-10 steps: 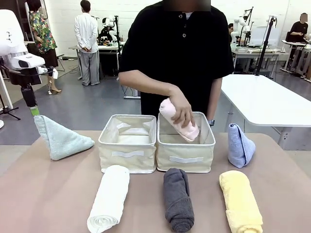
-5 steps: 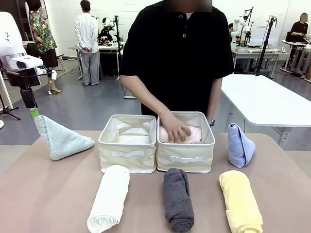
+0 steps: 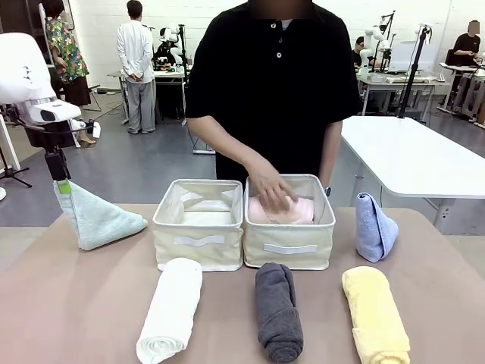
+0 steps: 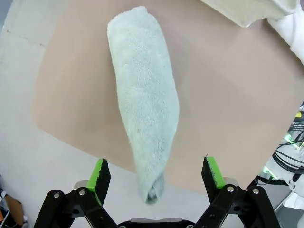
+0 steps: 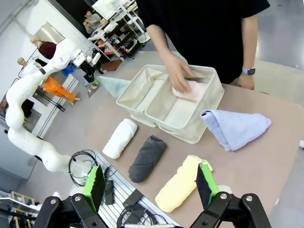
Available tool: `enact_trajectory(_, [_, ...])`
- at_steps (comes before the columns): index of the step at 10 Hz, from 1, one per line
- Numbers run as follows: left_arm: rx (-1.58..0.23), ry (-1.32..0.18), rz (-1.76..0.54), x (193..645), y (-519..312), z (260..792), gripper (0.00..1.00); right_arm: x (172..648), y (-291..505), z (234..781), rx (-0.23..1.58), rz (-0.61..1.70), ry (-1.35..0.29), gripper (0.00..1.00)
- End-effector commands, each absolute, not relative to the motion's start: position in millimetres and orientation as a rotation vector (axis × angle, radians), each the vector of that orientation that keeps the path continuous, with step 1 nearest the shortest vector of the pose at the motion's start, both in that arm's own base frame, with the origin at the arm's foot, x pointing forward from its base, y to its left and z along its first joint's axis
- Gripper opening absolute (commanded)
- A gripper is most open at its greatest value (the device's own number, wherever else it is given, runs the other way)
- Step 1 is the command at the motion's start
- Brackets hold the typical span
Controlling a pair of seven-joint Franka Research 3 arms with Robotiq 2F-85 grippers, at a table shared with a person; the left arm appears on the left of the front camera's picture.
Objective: Sort the towels based on their folding style.
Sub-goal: Pick up one triangle-folded towel and place it in the left Fabric basket.
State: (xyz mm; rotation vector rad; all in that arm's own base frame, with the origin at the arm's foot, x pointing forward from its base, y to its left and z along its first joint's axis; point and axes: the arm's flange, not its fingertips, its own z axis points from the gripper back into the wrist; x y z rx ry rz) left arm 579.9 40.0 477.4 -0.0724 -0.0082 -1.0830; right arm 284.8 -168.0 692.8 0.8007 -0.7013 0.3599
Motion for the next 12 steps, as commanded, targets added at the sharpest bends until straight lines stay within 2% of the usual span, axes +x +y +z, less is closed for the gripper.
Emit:
enact_trajectory(1, [0.001, 0.029, -1.082, 588.7, 41.9, 457.5, 1.00, 285.5, -167.7, 694.0, 0.824, 0.370, -0.720, 1.00])
enact_trajectory(4, [0.011, 0.061, -1.102, 592.8, 42.7, 436.9, 1.00, 285.5, -167.7, 694.0, 0.824, 0.370, -0.720, 1.00])
enact_trajectory(5, [0.006, 0.059, -1.095, 593.4, 43.3, 439.5, 0.45, 285.5, -167.7, 694.0, 0.824, 0.370, -0.720, 1.00])
enact_trajectory(6, [0.002, 0.056, -1.091, 593.5, 44.9, 442.1, 0.44, 285.5, -167.7, 694.0, 0.824, 0.370, -0.720, 1.00])
enact_trajectory(7, [0.001, 0.056, -1.087, 593.9, 45.8, 443.8, 0.00, 285.5, -167.7, 694.0, 0.824, 0.370, -0.720, 1.00])
enact_trajectory(9, [-0.002, 0.061, -1.082, 594.8, 44.9, 444.8, 0.00, 285.5, -167.7, 694.0, 0.824, 0.370, -0.720, 1.00])
enact_trajectory(10, [-0.001, 0.063, -1.080, 595.8, 45.0, 444.6, 0.18, 285.5, -167.7, 694.0, 0.824, 0.370, -0.720, 1.00])
enact_trajectory(12, [-0.018, 0.068, -1.078, 597.4, 45.3, 445.7, 0.00, 285.5, -167.7, 694.0, 0.824, 0.370, -0.720, 1.00])
